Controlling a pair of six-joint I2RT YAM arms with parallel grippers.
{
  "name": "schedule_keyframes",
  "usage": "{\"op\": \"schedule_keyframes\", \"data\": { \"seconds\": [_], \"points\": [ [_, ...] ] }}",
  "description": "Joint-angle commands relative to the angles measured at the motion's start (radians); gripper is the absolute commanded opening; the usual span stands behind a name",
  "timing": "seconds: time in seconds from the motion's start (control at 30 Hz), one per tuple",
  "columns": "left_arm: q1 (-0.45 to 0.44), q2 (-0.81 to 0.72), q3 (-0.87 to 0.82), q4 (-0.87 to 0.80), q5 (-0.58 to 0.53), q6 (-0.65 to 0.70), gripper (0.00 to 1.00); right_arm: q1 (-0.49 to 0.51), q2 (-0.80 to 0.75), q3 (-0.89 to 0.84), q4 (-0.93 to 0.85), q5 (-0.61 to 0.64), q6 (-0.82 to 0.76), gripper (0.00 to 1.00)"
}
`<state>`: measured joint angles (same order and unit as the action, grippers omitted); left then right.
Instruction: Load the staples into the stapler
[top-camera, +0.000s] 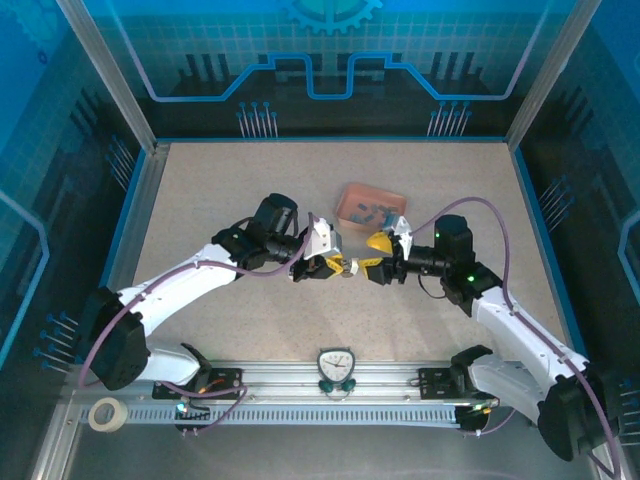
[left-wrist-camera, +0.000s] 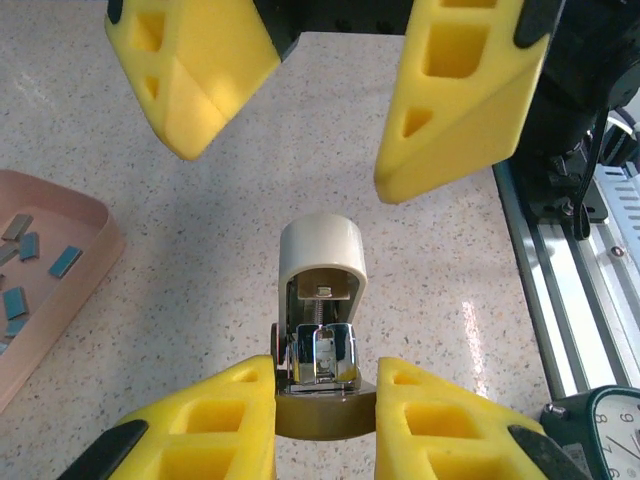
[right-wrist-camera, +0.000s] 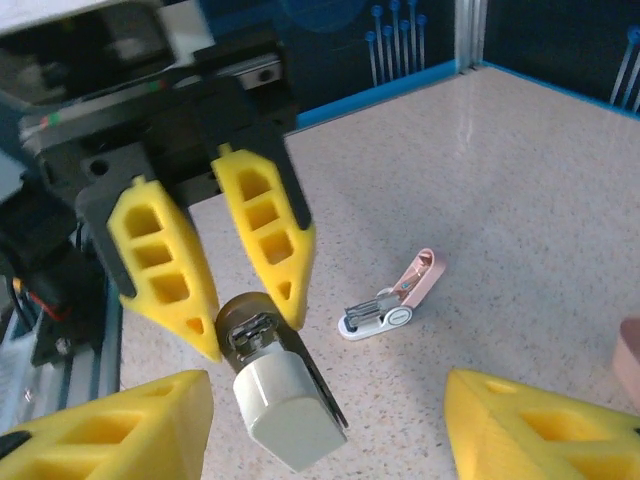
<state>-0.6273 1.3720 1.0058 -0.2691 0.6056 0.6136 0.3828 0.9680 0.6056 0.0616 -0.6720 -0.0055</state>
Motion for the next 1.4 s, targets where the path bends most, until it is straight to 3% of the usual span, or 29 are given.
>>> {"op": "schedule_keyframes", "data": {
  "seconds": [0.0,0.3,0.53,0.87,0.97,1.23,1.37],
  "points": [
    [-0.001,-0.004,0.036,-0.043,-0.013,0.037,0.14,0.060,-0.012,0.007,0.005,0.117,0.181,0.68],
    [-0.001,-0.018,0.033,-0.042,-0.009,0.038,0.13,0.100,0.043,0.033,-0.068,0.233,0.237,0.68],
    [-0.001,-0.037,0.021,-0.019,0.004,0.032,0.13,0.036,0.077,-0.003,-0.102,0.254,0.261,0.59],
    [0.001,-0.069,-0.023,0.098,0.033,-0.036,0.13,-0.043,0.099,-0.093,-0.036,0.220,0.331,0.56],
    [0.004,-0.073,-0.038,0.131,0.032,-0.057,0.13,-0.048,0.059,-0.105,-0.030,0.208,0.305,0.56],
    [0.004,-0.075,-0.057,0.165,0.055,-0.038,0.13,-0.050,-0.217,-0.173,0.007,0.190,0.106,0.55],
    [0.005,-0.081,-0.114,0.323,0.072,-0.111,0.13,-0.054,-0.297,-0.185,-0.012,0.256,0.134,0.56]
  ]
}}
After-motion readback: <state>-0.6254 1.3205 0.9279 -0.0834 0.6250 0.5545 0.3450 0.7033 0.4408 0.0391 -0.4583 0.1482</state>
